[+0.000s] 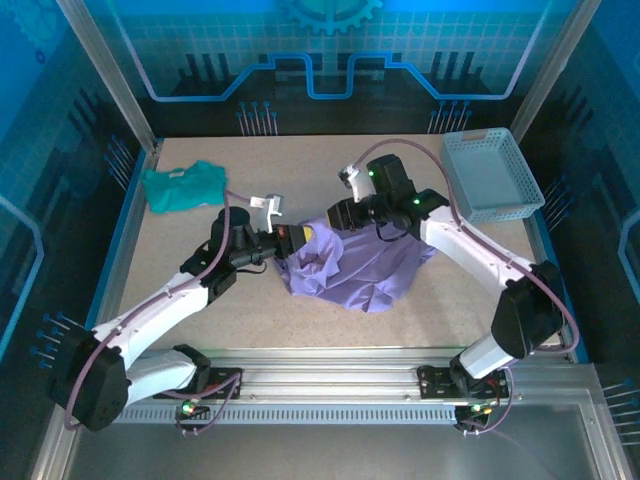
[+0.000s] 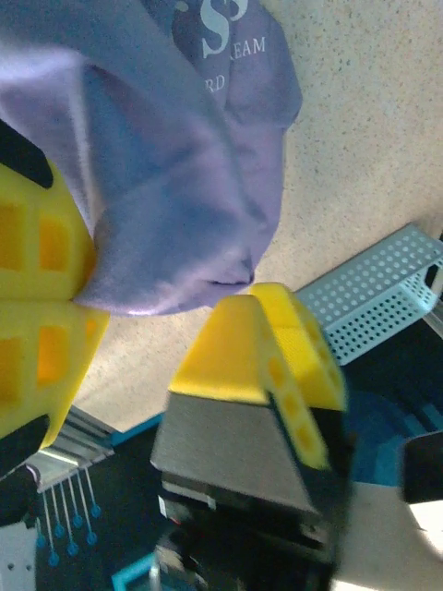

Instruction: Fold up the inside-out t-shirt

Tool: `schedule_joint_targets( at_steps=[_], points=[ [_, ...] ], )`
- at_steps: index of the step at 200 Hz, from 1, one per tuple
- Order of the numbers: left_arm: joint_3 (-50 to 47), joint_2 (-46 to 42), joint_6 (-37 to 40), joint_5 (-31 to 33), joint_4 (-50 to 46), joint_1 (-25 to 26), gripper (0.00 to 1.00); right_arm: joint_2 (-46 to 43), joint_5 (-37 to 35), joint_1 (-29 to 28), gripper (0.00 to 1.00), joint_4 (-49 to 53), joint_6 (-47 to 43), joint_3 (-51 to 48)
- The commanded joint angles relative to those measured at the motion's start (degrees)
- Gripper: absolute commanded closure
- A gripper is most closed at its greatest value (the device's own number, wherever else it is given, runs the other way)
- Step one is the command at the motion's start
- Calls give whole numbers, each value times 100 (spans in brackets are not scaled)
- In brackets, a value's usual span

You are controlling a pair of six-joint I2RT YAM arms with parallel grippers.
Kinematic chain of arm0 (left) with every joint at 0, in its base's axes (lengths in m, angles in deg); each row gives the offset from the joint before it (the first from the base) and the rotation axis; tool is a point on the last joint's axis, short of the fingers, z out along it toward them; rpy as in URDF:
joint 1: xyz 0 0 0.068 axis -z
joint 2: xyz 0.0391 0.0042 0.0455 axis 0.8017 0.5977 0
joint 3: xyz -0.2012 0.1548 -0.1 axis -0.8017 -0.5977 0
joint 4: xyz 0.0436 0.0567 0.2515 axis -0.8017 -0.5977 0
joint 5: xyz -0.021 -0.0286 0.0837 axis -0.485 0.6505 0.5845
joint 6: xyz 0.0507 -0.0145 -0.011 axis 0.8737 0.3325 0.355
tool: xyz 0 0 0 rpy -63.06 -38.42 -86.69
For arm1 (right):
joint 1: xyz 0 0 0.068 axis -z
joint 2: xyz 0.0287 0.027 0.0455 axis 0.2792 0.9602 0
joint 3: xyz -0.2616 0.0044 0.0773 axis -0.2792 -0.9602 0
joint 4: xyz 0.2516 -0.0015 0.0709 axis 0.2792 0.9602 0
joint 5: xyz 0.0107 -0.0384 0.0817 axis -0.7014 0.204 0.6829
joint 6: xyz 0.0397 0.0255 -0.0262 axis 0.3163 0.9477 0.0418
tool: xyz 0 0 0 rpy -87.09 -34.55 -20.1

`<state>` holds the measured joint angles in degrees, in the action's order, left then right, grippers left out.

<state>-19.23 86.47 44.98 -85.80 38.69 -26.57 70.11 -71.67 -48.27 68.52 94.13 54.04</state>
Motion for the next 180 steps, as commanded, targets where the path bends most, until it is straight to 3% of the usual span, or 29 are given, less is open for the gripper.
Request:
schedule_joint_targets(
  at_steps=[1,32,63,85,95,110,131,154,180],
  points=[
    [28,-271,-518,272,-163,-16,100,-831,-1199,-367,58,86,-478,-589],
    [103,-312,-539,357,-270,-22,100,-1169,-1206,-990,50,-666,-384,-1508],
    [176,-406,-559,321,-301,-18,100,-600,-997,-1200,41,-1271,-38,-1659],
    [254,-528,-505,343,-422,-18,100,-118,-875,-1254,41,-1547,61,-1515],
    [265,-598,-505,361,-462,-33,100,63,-863,-1228,46,-1562,73,-1391],
    [245,-737,-599,380,-464,-90,100,136,-749,-1080,68,-1665,32,-1320],
    [141,-963,-919,223,-341,-348,100,-102,427,-455,100,-2144,-74,-1461],
    [-46,-1269,-1467,2,-125,-738,100,-300,2176,155,100,-2133,-553,-1280],
    [-249,-1365,-1817,-122,133,-940,100,-356,3323,420,100,-1097,-1701,-672]
  ],
)
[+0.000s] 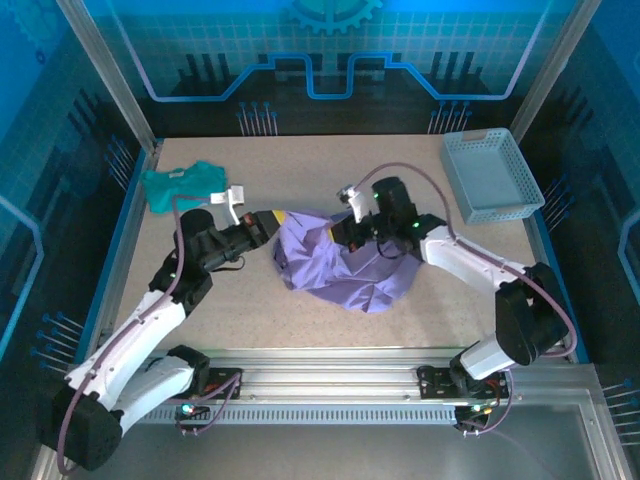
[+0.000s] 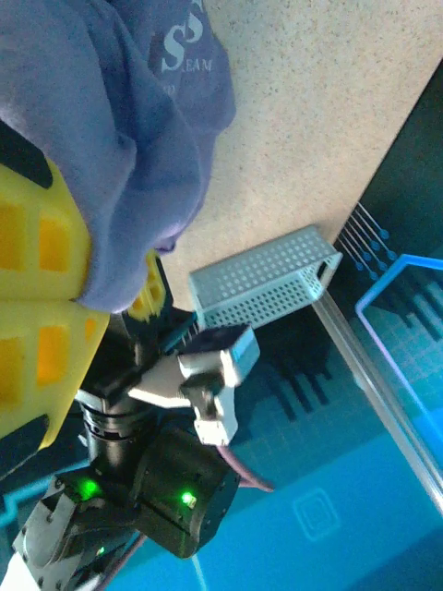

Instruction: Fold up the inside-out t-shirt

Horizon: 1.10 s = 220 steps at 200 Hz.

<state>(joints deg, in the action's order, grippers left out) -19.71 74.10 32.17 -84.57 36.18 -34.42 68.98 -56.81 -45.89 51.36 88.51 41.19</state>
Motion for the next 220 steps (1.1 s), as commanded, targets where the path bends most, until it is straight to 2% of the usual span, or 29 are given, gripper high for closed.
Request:
schedule_joint_targets(
  at_steps=[1,25,48,66,88,125,158,189,220],
  points=[
    [-207,-121,-548,-252,398,-160,100,-242,1837,182,100,619,-1139,613],
    [-374,59,-726,-429,775,-164,100,-107,2733,300,100,1244,-1752,1029],
    [-424,132,-558,-267,555,-206,100,46,3174,245,100,1942,-2338,1336],
    [-356,90,-286,33,69,-349,100,62,3133,190,100,2394,-2668,1413],
    [-313,62,-54,232,-209,-455,100,-25,2829,181,100,2490,-2682,1300],
    [-301,154,-69,-339,13,-446,100,73,2347,40,98,2390,-2481,1234],
    [-327,76,-177,-780,367,-446,100,552,1328,-271,89,2221,-1876,1482],
    [-328,-70,-295,-912,528,-446,100,857,-352,-311,77,2165,-755,1599],
    [-319,-88,-296,-911,497,-446,100,539,-1988,-613,65,2094,-50,1208]
  ],
)
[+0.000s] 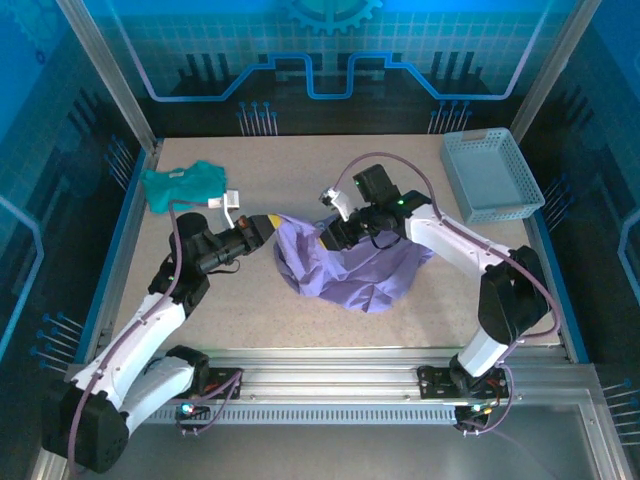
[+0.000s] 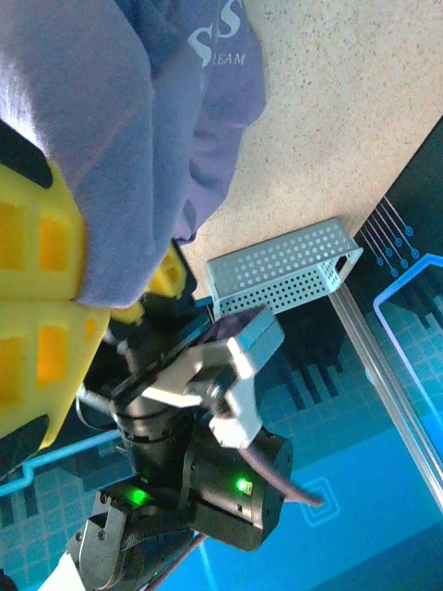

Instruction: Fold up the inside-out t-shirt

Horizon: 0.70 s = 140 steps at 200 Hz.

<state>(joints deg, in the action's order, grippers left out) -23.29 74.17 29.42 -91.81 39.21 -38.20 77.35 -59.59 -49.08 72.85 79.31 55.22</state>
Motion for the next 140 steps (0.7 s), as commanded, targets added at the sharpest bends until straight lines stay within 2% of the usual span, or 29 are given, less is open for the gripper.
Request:
schedule_joint_targets(
  at_steps=[1,17,48,75,93,117,125,140],
  points=[
    [39,-94,-16,-187,195,-68,100,-310,-1746,-310,64,-59,886,-208],
    [54,-81,13,-154,143,-59,100,-612,-2183,-600,59,-175,1097,-506],
    [66,-18,62,-143,133,-51,100,-1078,-2441,-1044,50,-707,1645,-1078],
    [57,15,35,-154,174,-42,100,-1007,-2632,-1271,34,-1139,1931,-1256],
    [82,-10,45,-178,159,-41,100,-825,-2722,-1344,31,-1311,2008,-1224],
    [75,-58,72,-163,132,-41,100,-482,-2807,-1353,34,-1585,2030,-1081],
    [62,-72,68,-158,127,-41,100,-385,-2836,-1345,40,-1630,2020,-1012],
    [40,-92,81,-102,94,-41,100,-301,-2680,-1305,59,-1766,1968,-946]
  ],
)
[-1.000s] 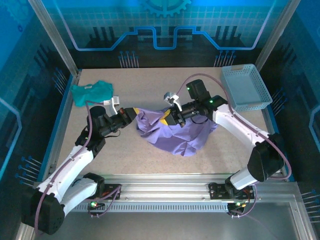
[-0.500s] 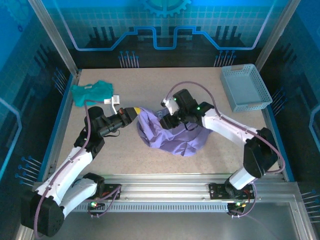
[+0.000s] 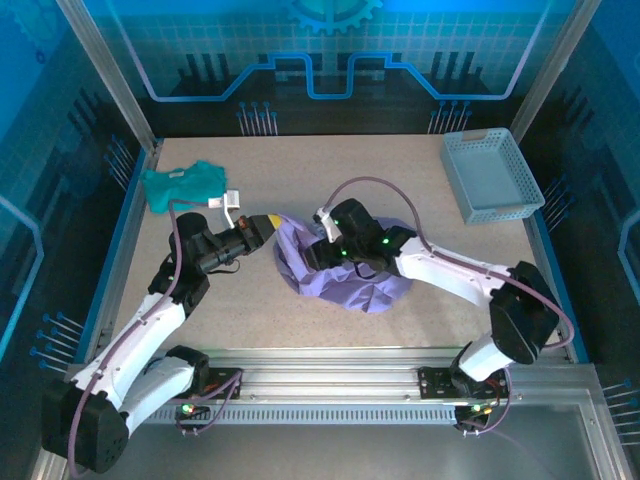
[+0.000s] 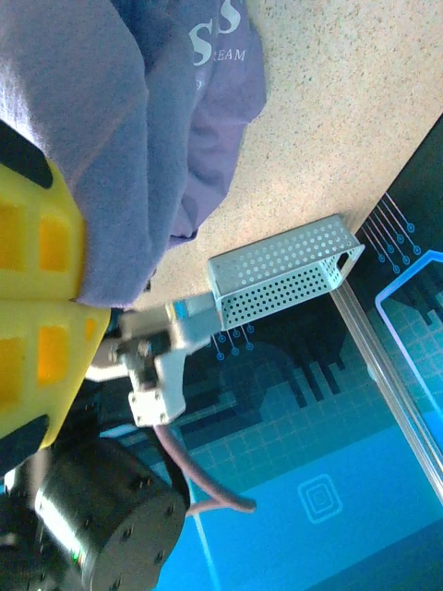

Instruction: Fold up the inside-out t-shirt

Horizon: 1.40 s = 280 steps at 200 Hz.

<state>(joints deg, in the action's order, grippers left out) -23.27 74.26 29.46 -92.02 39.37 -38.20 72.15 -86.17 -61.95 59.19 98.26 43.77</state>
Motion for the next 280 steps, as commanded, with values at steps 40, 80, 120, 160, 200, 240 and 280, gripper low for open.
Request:
schedule_joint_targets(
  at_steps=[40,80,120,160,200,240,280],
  points=[
    [97,-271,421,957,-816,-72,100,-353,1899,416,92,-809,-449,-146],
    [187,-174,1034,1735,-1423,-173,100,-730,3922,894,97,-1498,-570,-517],
    [283,145,1253,1886,-1596,-182,99,-621,4619,902,98,-1672,-822,-384],
    [317,249,1419,1841,-1743,-182,86,-478,4821,967,98,-1287,-1237,-218],
    [310,-232,1812,1752,-2403,-61,53,-419,4819,1091,99,-1218,-1257,-153],
    [-79,-1083,2618,1313,-1865,800,52,-374,4797,1133,100,-1048,-1296,-10],
    [-302,-855,3302,806,-686,1251,55,-227,4907,1200,100,-484,-1306,336]
  ],
)
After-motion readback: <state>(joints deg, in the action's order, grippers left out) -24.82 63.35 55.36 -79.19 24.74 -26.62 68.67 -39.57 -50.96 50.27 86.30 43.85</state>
